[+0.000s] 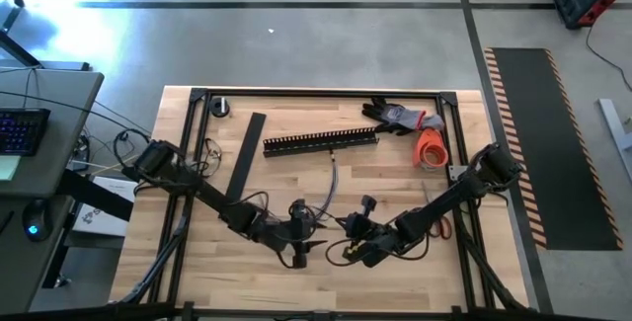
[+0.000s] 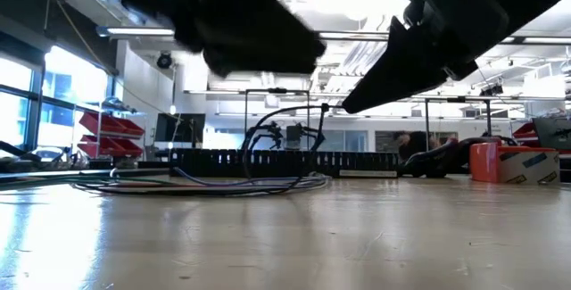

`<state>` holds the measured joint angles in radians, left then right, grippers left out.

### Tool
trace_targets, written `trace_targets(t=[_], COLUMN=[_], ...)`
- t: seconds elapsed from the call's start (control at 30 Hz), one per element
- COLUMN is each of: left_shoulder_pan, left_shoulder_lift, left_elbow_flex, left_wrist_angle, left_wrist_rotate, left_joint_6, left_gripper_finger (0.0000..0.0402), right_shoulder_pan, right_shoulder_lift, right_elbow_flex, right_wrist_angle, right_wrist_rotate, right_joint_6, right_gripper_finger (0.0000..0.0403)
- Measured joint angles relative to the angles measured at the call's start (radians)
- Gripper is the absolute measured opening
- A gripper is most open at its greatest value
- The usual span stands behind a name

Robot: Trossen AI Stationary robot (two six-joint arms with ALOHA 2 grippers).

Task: Ziptie cables
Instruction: Wrap the cables together using a zip tie

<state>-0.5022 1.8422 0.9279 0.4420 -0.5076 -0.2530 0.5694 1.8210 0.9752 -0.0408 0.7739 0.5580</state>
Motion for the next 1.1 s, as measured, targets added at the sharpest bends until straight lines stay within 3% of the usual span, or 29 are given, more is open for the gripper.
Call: trace_targets(t=[0.17, 0.3, 0.43, 0.7, 0.87, 1.1], left_shoulder_pan=[0.051, 0.115, 0.169, 0.190, 0.190, 0.190], left_shoulder_lift=[-0.032, -0.031, -0.031, -0.031, -0.030, -0.030], left_elbow_flex=[0.000, 0.000, 0.000, 0.000, 0.000, 0.000], left_wrist_angle=[-0.032, -0.073, -0.103, -0.133, -0.134, -0.136], left_wrist_rotate=[0.036, 0.122, 0.224, 0.244, 0.244, 0.243], left_joint_6=[0.129, 0.251, 0.258, 0.281, 0.278, 0.265], left_gripper_finger=[0.0128, 0.0125, 0.0136, 0.0133, 0.0105, 0.0034], right_shoulder_pan=[-0.001, -0.002, -0.002, -0.003, -0.003, -0.002], right_shoulder_lift=[0.000, 0.000, 0.000, 0.000, 0.000, 0.000], right_elbow_flex=[0.000, 0.000, 0.000, 0.000, 0.000, 0.000], right_wrist_angle=[0.015, 0.042, 0.076, 0.076, 0.075, 0.075], right_wrist_rotate=[0.014, 0.017, 0.028, 0.030, 0.031, 0.032], right_joint_6=[-0.097, -0.177, -0.226, -0.229, -0.231, -0.227], right_gripper_finger=[0.0000, 0.0000, 0.0000, 0.0000, 0.0000, 0.0000])
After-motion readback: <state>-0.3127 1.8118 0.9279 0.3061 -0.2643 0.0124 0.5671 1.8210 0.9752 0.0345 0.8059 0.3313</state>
